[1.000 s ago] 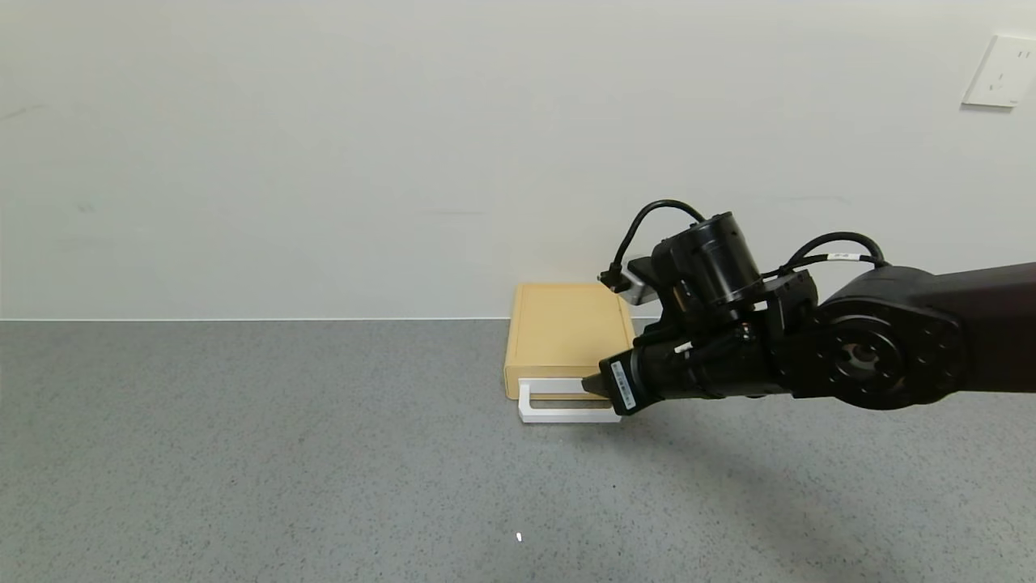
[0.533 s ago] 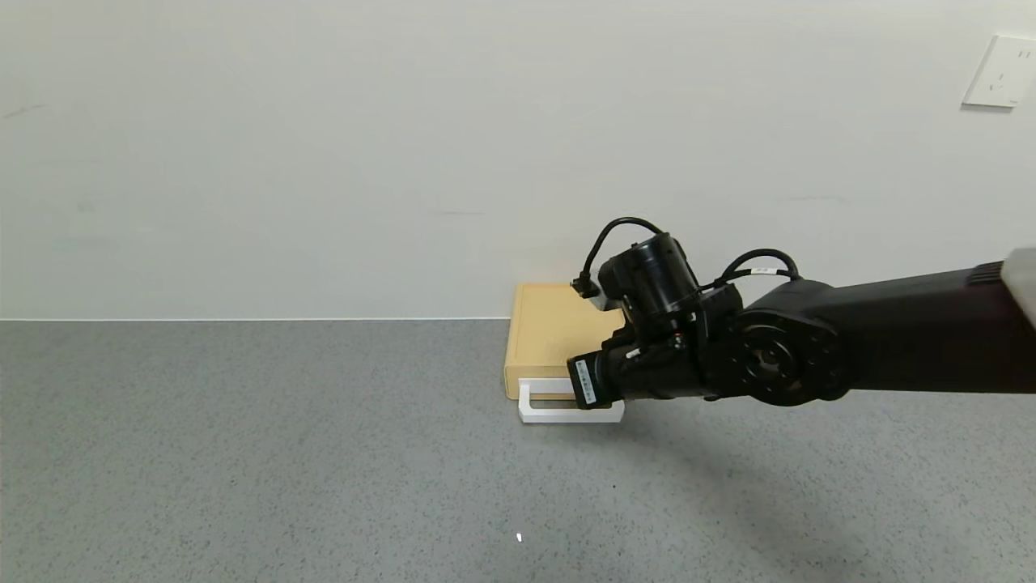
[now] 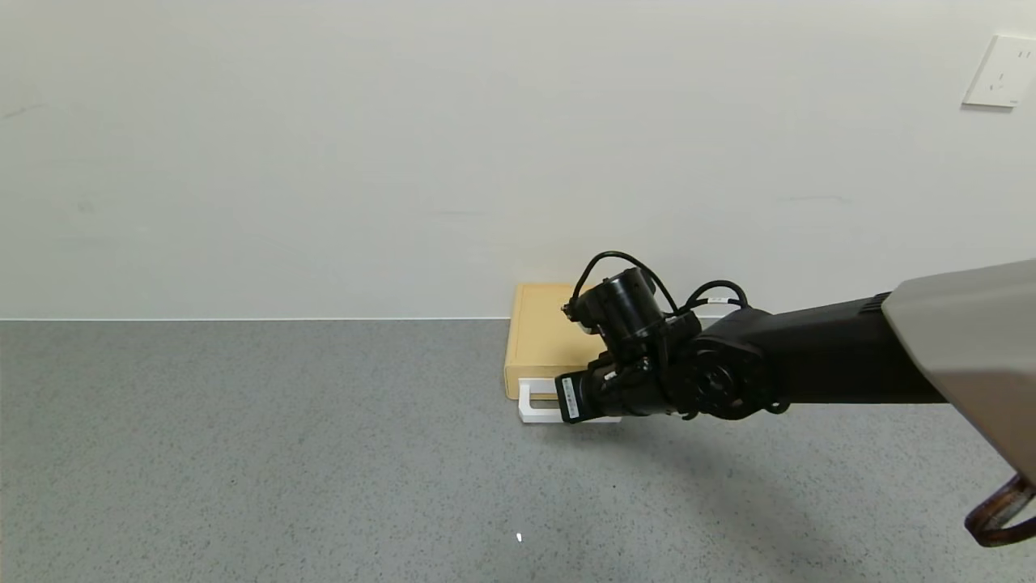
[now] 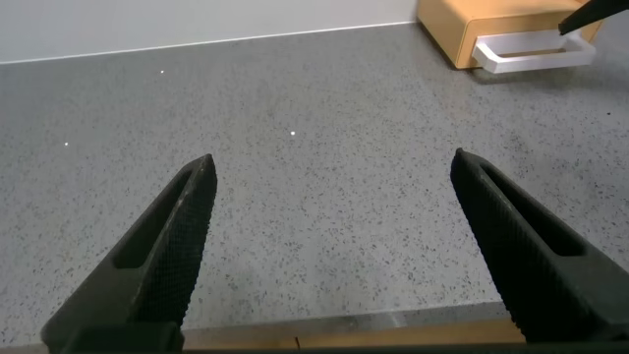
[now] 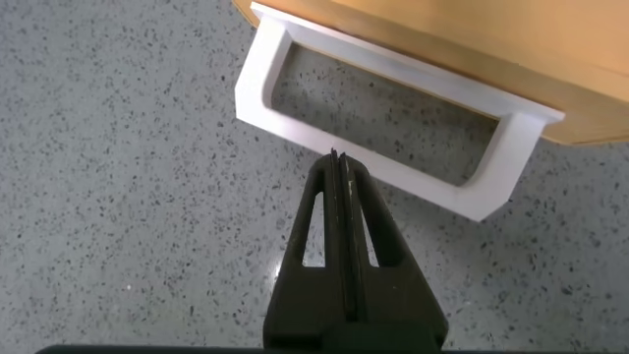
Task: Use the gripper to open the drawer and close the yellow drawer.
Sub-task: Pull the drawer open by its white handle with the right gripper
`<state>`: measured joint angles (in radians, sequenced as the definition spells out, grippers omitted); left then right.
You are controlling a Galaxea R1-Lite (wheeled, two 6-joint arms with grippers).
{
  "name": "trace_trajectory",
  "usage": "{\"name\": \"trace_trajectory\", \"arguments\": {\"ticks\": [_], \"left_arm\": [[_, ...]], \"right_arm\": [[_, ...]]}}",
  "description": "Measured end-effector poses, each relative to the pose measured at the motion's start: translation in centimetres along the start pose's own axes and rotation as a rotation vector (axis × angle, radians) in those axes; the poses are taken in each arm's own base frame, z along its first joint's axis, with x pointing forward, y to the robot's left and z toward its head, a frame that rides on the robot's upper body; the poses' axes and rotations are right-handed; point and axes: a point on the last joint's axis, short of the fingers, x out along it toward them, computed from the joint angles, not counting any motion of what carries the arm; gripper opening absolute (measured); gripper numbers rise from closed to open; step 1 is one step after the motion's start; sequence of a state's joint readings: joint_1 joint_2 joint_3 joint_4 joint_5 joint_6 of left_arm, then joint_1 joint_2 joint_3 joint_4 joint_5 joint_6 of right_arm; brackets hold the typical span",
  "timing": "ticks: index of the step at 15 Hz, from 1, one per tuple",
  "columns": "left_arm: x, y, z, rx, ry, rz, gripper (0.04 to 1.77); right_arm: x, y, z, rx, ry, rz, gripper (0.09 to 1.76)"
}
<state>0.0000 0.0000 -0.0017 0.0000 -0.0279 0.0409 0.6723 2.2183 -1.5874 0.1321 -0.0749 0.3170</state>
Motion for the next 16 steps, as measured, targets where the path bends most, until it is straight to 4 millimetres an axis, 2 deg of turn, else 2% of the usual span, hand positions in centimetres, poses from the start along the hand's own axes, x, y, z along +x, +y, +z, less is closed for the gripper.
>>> {"name": "trace_trajectory", "arguments": {"ticks": [11, 16], "left_arm": [[0.0, 0.0, 0.0, -0.001, -0.001, 0.001, 1.72], [0.0, 0.0, 0.0, -0.001, -0.001, 0.001, 1.72]], "right_arm": [[4.0, -1.7, -0.1, 0.03, -0.017, -0.022, 0.11], [4.9, -1.9, -0.5, 0.031, 0.0, -0.028, 0.11]]}}
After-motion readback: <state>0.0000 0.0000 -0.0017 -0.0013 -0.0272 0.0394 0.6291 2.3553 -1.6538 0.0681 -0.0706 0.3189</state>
